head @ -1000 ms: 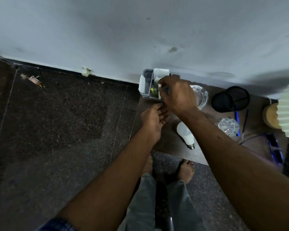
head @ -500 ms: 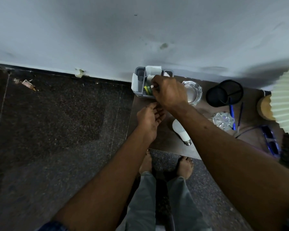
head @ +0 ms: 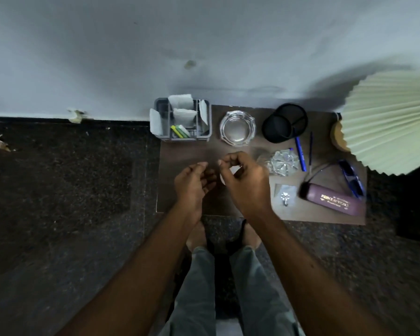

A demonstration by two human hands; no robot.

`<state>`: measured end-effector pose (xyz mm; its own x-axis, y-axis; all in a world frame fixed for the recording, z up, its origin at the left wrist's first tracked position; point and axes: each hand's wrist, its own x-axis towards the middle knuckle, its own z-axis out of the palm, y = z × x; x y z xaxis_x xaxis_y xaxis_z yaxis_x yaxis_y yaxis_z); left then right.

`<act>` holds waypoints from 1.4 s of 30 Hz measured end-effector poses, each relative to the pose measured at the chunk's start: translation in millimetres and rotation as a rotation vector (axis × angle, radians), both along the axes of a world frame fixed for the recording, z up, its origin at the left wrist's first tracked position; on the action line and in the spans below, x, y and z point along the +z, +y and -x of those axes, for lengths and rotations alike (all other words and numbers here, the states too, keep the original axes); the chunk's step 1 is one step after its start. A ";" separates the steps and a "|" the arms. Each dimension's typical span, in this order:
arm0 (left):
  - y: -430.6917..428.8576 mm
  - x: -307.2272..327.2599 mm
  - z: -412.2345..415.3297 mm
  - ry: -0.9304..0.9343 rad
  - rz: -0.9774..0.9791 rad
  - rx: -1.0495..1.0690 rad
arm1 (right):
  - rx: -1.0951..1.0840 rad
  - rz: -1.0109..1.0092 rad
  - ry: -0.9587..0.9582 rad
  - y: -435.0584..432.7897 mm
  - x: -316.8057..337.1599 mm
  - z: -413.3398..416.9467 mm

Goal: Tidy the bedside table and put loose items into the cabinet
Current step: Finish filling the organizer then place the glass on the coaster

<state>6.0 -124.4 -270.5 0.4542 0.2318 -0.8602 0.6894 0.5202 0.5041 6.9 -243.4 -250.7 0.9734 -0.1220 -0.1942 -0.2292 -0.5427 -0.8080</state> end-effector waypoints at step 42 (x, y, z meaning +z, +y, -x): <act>-138.0 7.7 -55.7 0.030 -0.146 -0.498 | -0.640 -0.703 0.605 -117.4 -12.3 -18.9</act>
